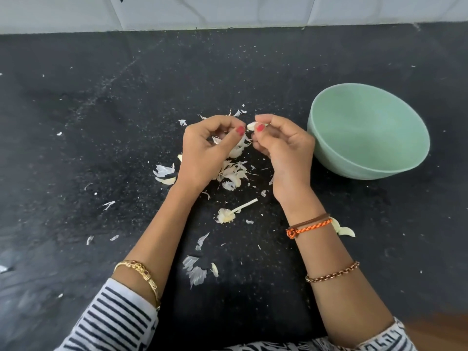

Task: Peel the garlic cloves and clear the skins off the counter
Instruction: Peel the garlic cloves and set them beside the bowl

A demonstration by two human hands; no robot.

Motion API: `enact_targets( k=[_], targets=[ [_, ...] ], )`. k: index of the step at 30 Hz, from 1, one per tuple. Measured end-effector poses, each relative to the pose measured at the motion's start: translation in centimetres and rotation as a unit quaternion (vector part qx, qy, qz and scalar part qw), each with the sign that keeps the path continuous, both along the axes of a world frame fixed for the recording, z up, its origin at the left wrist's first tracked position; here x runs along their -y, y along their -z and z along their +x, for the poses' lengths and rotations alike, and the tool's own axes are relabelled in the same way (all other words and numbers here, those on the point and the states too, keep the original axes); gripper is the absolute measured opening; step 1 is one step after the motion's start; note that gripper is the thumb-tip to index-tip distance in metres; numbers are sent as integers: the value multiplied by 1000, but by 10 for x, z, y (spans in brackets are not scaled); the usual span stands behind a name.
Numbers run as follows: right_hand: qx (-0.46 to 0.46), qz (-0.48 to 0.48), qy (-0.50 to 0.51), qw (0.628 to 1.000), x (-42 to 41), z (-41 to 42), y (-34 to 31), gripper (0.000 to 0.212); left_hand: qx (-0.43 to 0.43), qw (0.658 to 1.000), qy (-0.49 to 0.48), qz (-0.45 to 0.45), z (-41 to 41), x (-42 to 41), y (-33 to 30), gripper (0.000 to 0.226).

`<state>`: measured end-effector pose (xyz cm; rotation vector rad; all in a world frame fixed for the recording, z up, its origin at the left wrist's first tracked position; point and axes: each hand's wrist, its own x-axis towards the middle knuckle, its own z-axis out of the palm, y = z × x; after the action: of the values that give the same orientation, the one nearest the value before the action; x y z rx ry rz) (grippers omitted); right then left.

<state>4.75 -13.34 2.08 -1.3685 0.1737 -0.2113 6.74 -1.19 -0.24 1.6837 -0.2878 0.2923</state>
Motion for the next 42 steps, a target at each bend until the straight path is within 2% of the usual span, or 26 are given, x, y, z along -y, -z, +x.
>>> enact_targets(
  k=[7,11,17,25,36,39,42],
  targets=[
    [9,-17,-5,1000,1,0,-1,23,19,1000,10,-7,1,-1,2,9],
    [27,-40,-11,999,1,-1,1,22,3,1000,8,-27,-1,-1,0,11],
    [65,-161,9,985,0,3,10,15,-23,998,-2,-63,-2,-1,-1,6],
    [158,-315,53,934,-2,4,15,14,-29,998,0,-47,-3,-2,-3,6],
    [199,-378,68,902,2,7,18,16,-51,998,10,-40,-5,-2,-6,11],
    [185,-344,71,918,2,7,19,11,-56,996,8,-61,-6,-1,-8,12],
    [178,-319,57,929,4,9,19,10,-65,994,11,-82,-9,1,-13,21]
  ],
)
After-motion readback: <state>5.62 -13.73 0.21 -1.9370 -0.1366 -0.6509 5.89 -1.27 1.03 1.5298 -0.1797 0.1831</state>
